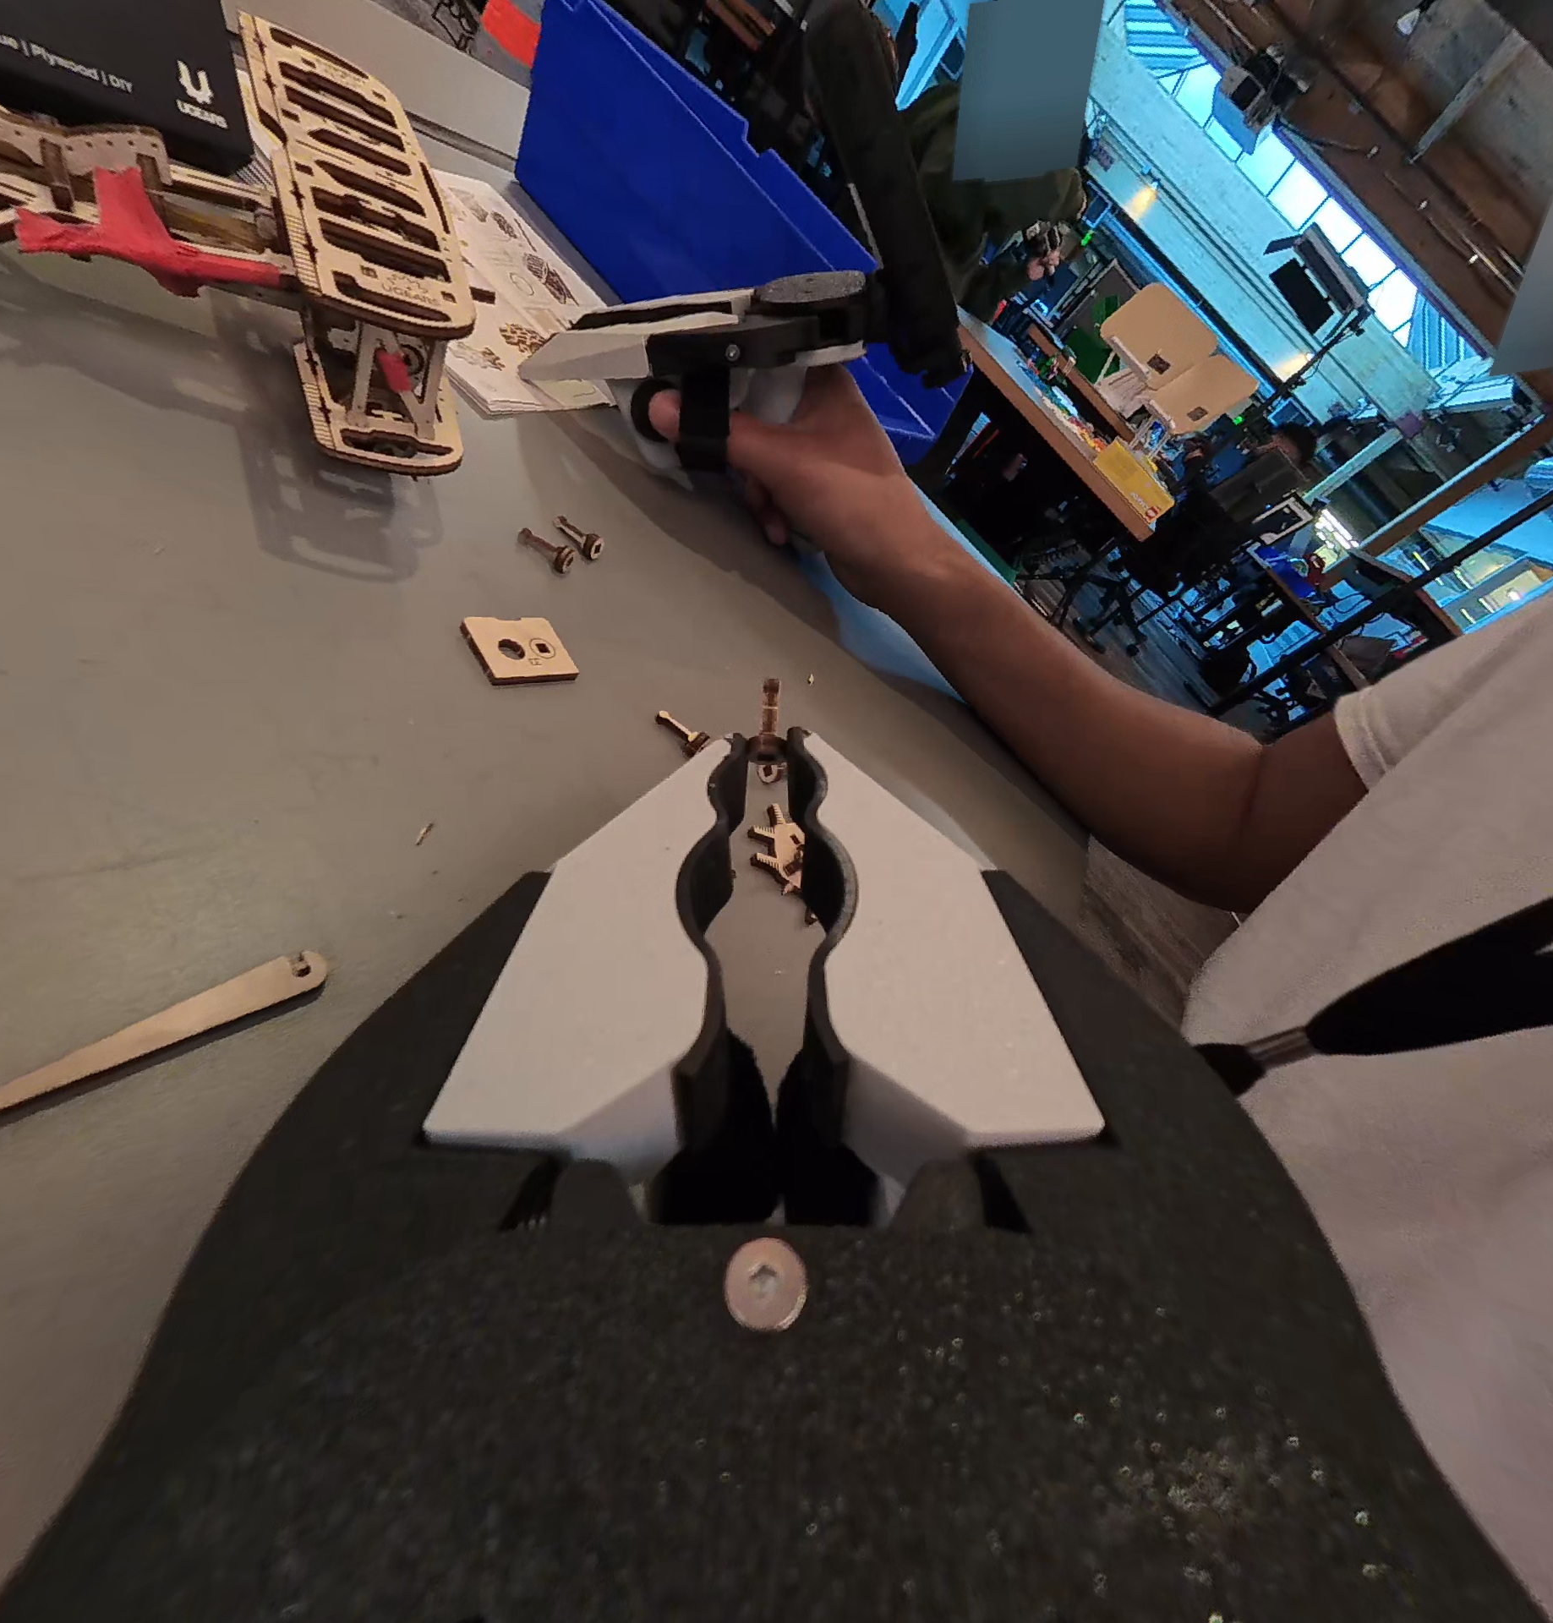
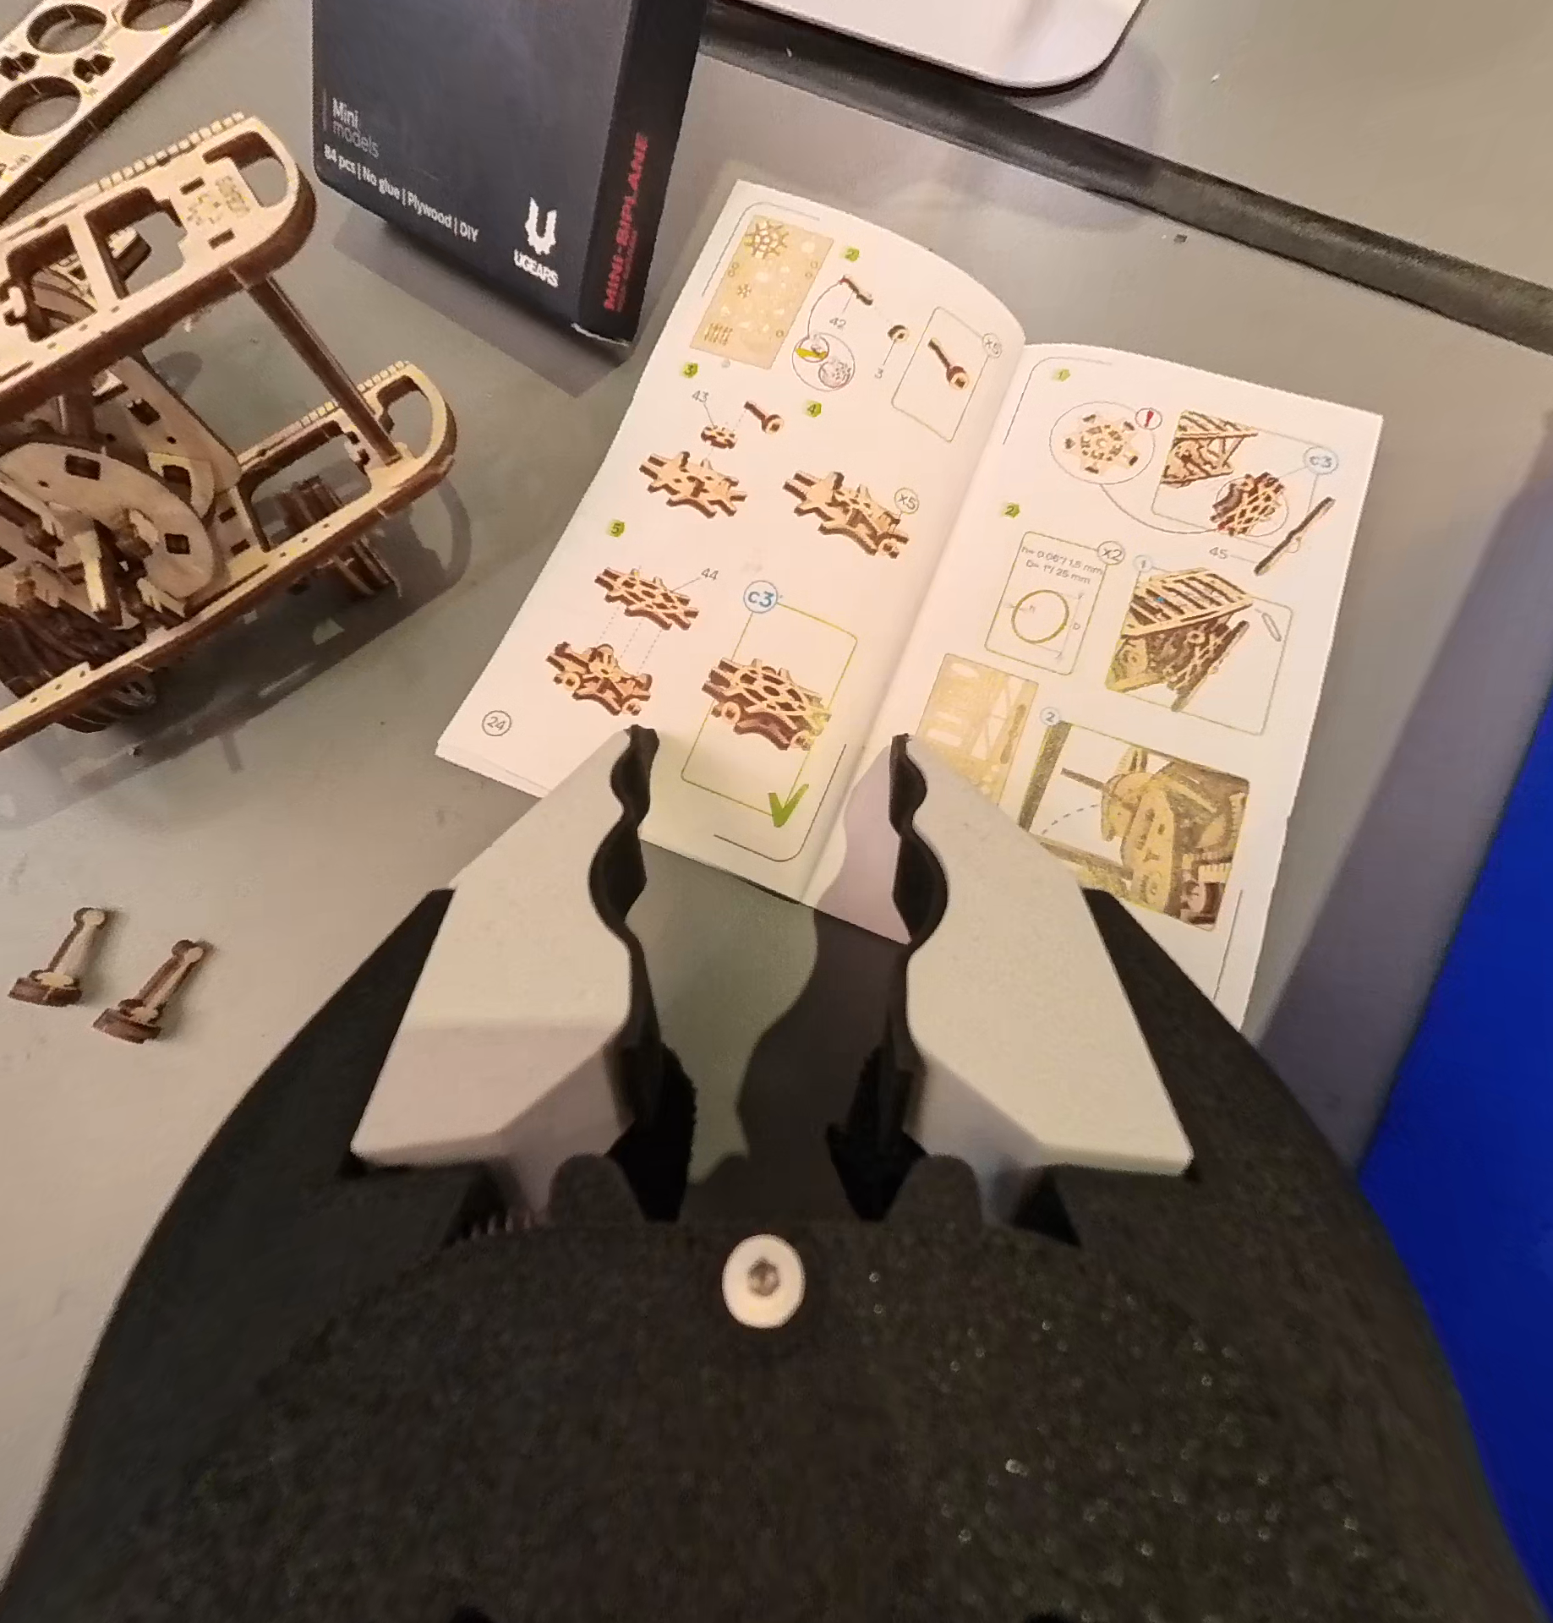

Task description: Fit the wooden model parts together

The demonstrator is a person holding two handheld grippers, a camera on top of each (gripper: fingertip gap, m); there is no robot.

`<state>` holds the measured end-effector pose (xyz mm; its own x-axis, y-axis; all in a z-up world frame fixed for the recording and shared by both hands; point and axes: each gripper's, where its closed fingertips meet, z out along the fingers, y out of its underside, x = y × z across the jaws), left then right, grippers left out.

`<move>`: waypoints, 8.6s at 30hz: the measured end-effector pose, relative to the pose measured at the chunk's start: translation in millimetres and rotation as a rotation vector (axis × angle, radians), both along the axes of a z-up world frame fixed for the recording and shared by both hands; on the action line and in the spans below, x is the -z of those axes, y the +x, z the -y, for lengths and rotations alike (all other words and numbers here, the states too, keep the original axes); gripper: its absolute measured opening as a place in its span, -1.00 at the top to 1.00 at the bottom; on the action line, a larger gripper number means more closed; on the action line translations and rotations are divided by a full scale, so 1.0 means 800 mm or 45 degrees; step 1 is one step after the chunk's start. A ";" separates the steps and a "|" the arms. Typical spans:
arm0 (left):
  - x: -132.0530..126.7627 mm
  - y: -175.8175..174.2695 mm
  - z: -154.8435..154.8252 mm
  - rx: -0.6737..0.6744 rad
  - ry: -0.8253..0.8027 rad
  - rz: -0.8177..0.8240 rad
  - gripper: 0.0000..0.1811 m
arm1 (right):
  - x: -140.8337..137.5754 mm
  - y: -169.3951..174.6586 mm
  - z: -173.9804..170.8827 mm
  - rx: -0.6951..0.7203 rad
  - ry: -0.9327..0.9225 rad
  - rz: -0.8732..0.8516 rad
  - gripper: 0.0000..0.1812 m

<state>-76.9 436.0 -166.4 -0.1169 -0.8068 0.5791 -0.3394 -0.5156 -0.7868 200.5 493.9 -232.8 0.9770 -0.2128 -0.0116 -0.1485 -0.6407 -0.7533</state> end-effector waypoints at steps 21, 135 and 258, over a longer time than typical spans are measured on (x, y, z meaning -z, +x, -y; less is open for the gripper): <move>0.069 0.003 0.063 0.401 0.803 -0.312 0.93 | -0.064 -0.230 0.130 -0.586 0.411 -0.477 0.47; 0.065 0.012 0.089 -0.415 -1.225 -0.546 0.93 | -0.051 -0.326 0.160 -1.164 0.291 -0.224 0.72; 0.070 0.007 0.083 -0.213 0.628 -0.748 0.94 | -0.087 -0.293 0.172 -1.059 0.497 -0.490 0.78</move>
